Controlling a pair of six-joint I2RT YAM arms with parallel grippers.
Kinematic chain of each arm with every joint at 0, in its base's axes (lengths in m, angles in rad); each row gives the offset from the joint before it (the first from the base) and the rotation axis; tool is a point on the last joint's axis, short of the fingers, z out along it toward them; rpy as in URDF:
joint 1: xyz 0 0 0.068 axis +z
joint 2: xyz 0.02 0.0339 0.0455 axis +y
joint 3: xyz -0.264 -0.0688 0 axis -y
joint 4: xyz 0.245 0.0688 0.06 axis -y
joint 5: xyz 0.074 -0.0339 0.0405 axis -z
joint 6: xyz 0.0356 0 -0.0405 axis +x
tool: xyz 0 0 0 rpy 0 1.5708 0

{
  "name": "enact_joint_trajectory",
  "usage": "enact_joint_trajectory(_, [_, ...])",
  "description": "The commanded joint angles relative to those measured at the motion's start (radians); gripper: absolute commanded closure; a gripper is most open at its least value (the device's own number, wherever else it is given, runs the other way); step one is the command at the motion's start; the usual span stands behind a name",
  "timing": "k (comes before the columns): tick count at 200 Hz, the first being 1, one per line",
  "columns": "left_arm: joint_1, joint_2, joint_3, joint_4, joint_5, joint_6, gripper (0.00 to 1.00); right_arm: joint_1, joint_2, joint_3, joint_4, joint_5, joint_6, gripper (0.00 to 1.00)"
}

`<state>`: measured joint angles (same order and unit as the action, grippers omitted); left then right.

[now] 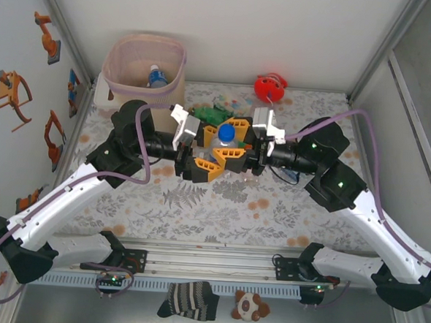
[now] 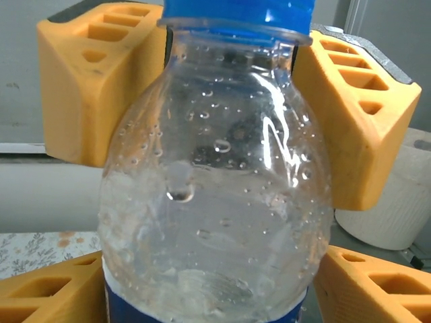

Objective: Put the plastic bottles in the bin

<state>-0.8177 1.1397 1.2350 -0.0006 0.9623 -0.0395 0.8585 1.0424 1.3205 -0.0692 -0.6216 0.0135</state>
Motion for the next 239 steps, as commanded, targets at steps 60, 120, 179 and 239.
enact_joint_trajectory(60, [-0.018, -0.008, 0.029, -0.017, 0.025, 0.033, 0.37, 0.028, -0.039, 0.027, 0.062, 0.034, -0.009, 0.59])
enact_joint_trajectory(120, [-0.023, -0.01, 0.031, -0.016, 0.021, 0.039, 0.46, 0.036, -0.044, 0.027, 0.056, 0.043, -0.008, 0.59])
enact_joint_trajectory(179, [-0.023, -0.013, 0.04, -0.041, 0.009, 0.05, 0.5, 0.037, -0.048, 0.023, 0.034, 0.07, -0.013, 0.48])
enact_joint_trajectory(239, [-0.02, -0.023, 0.047, -0.083, -0.061, 0.079, 0.5, 0.037, -0.114, -0.019, 0.011, 0.181, -0.031, 0.32])
